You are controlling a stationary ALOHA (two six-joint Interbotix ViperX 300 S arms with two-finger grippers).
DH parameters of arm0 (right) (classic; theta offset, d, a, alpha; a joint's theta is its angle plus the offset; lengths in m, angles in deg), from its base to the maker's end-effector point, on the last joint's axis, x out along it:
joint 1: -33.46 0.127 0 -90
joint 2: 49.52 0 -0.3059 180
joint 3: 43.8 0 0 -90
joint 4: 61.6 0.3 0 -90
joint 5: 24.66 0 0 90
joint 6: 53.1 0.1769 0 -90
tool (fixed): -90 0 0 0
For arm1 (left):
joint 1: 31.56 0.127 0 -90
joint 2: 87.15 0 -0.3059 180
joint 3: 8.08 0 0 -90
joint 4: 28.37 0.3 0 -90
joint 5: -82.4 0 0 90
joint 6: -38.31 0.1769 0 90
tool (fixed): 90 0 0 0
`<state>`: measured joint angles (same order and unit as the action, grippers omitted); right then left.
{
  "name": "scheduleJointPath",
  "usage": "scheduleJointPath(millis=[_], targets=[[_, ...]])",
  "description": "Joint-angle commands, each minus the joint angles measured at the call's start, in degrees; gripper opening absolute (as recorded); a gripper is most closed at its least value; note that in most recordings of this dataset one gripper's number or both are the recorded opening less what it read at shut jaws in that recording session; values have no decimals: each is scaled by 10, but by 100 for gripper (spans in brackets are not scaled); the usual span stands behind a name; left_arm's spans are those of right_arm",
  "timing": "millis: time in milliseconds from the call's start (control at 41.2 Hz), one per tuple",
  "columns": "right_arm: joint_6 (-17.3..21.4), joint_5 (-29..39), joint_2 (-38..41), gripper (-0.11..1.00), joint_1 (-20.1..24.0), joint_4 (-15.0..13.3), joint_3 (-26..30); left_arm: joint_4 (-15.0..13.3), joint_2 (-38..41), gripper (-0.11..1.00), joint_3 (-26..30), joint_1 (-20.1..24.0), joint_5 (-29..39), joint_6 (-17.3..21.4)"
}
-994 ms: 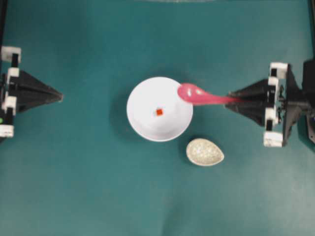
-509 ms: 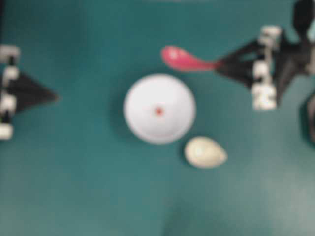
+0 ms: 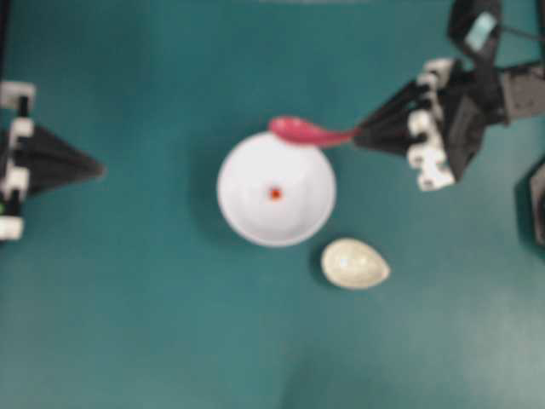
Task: Grip the spoon and scoop the red block from the bowl with right arm.
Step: 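Move the spoon over the white bowl and lower it inside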
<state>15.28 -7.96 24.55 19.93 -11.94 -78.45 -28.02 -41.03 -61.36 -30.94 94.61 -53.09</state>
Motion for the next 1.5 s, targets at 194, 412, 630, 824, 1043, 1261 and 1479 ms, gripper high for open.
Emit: scheduleJointPath(millis=[194, 412, 630, 824, 1043, 1261, 1479], targets=[[1, 88, 60, 24, -1, -47, 61, 1, 3, 0, 10, 1, -4, 0], [2, 147, 108, 24, -1, -97, 101, 1, 3, 0, 10, 1, -4, -1], [54, 192, 143, 24, -1, -163, 136, 1, 3, 0, 11, 1, -6, -3], [138, 244, 170, 24, 2, -248, 168, 1, 3, 0, 10, 1, -5, -3], [185, 276, 198, 24, 25, -323, 197, 1, 3, 0, 10, 1, -5, -3], [186, 279, 219, 24, 39, -338, 208, 1, 3, 0, 10, 1, -5, -3], [186, 279, 230, 24, 41, -338, 208, 1, 3, 0, 10, 1, -6, -3]])
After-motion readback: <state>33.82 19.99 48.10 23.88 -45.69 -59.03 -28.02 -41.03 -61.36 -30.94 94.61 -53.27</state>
